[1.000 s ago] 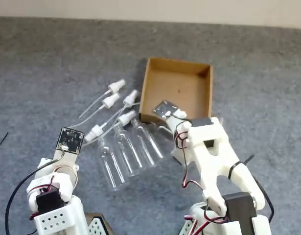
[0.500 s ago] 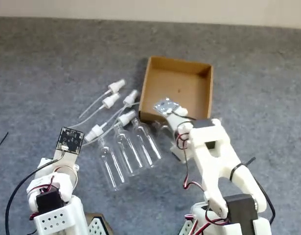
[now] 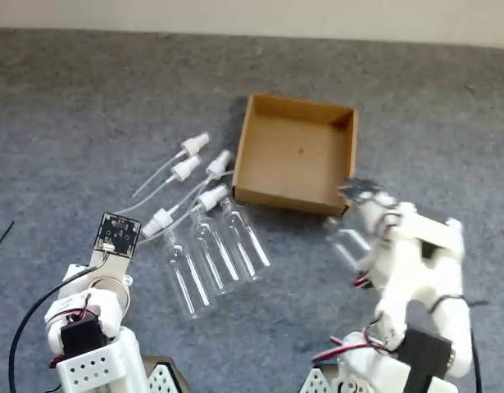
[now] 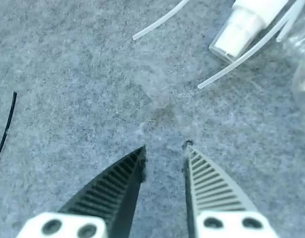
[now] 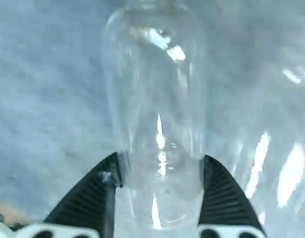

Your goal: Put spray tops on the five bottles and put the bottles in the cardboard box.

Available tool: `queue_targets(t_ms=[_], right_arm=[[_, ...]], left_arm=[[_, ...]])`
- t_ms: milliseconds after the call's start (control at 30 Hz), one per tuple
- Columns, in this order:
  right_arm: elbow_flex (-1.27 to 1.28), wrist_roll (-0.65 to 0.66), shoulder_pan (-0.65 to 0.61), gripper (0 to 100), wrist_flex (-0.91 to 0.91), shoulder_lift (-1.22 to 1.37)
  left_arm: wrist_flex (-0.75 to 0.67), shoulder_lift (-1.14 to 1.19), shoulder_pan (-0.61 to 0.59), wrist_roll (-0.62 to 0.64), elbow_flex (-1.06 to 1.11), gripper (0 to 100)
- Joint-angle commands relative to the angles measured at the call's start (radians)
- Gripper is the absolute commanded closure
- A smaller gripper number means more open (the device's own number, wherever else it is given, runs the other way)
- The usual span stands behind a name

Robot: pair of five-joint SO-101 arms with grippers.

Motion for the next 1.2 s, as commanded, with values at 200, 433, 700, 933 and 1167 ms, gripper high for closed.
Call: queue_targets(t_ms=[200, 433, 700, 933, 1167], right_arm=[[-0.130, -0.014, 0.312, 89.2, 0.007, -0.001], [-0.128, -0.097, 0.340, 89.2, 0.007, -0.012], [-0.084, -0.210, -0.058, 89.0, 0.056, -0.012], [-0.073, -0.235, -0.298, 89.0, 0.065, -0.012], [-0.042, -0.241, -0.372, 89.0, 0.120, -0.012]], left_arm=[[-0.017, -0.001, -0.012, -0.006, 0.019, 88], [-0.017, -0.001, -0.012, -0.006, 0.019, 88], [-0.015, -0.001, -0.012, -0.006, 0.019, 88], [-0.015, -0.001, -0.012, -0.006, 0.019, 88], [-0.015, -0.001, -0.012, -0.006, 0.019, 88]])
